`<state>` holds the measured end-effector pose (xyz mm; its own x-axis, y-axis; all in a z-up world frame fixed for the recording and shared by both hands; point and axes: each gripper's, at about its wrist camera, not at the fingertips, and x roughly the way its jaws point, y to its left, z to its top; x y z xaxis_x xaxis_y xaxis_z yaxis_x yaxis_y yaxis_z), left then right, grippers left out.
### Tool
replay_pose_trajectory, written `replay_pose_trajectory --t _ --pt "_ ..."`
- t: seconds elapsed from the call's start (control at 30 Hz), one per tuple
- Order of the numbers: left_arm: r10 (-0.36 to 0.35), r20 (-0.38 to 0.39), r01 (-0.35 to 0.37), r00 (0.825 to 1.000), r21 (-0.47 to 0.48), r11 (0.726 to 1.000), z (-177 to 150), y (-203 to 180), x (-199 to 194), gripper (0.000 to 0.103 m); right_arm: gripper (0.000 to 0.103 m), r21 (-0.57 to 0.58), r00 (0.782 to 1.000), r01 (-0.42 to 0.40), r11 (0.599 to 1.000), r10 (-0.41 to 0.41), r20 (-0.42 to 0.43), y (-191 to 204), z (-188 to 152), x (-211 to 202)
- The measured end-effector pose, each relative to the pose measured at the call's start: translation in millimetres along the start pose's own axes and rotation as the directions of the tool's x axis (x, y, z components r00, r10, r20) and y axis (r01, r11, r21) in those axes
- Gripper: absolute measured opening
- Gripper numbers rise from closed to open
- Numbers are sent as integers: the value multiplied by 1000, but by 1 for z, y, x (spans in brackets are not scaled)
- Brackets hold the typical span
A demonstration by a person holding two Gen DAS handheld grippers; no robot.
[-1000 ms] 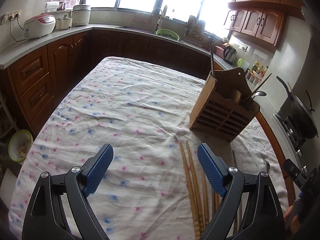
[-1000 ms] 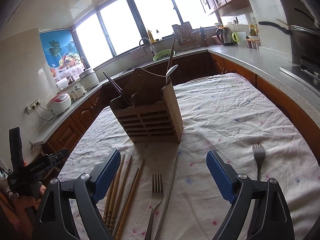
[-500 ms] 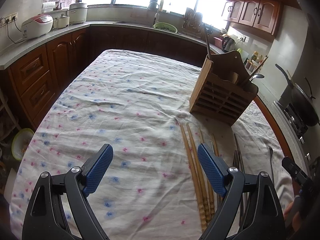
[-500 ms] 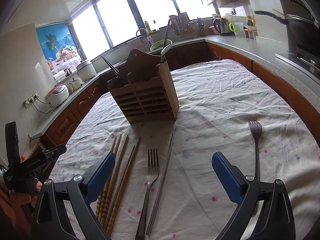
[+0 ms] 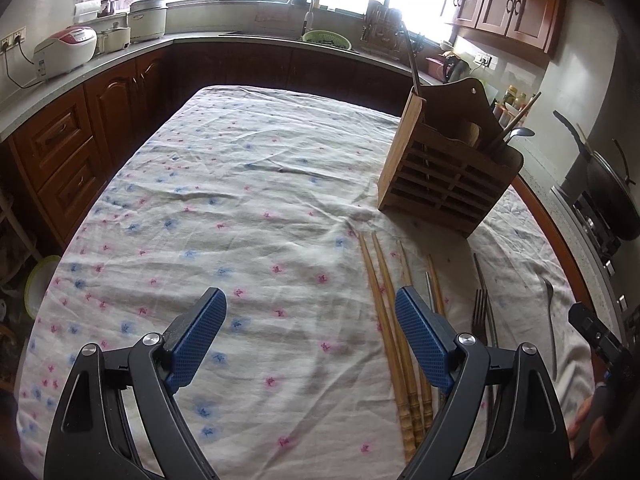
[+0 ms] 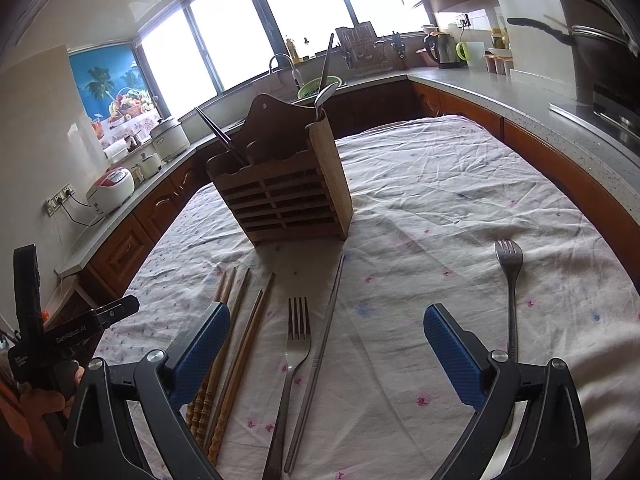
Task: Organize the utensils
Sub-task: 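Move both open grippers back over the remaining utensils, then close left gripper on a wooden chopstick while right gripper grasps a thin steel chopstick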
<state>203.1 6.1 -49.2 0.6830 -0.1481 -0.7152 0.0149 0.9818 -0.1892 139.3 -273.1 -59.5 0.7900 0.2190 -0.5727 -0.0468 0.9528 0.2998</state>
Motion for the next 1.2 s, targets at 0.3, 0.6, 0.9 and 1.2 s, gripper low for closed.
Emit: replay_pose_trajectory --t 0.3,0.6,0.9,1.2 --pt "15 -28 -13 999 70 997 15 -16 24 84 93 -16 1000 8 1000 -9 -25 0 8 19" --pt "-41 -100 52 994 113 992 31 -38 59 49 49 1 997 26 1000 -26 -74 -10 24 51" --pt "-8 -203 42 979 166 985 36 -52 103 31 42 -3 992 28 1000 -28 -127 -11 33 86" --pt "29 -213 17 977 210 978 37 -58 120 30 25 -50 975 69 996 -78 -208 -7 31 127"
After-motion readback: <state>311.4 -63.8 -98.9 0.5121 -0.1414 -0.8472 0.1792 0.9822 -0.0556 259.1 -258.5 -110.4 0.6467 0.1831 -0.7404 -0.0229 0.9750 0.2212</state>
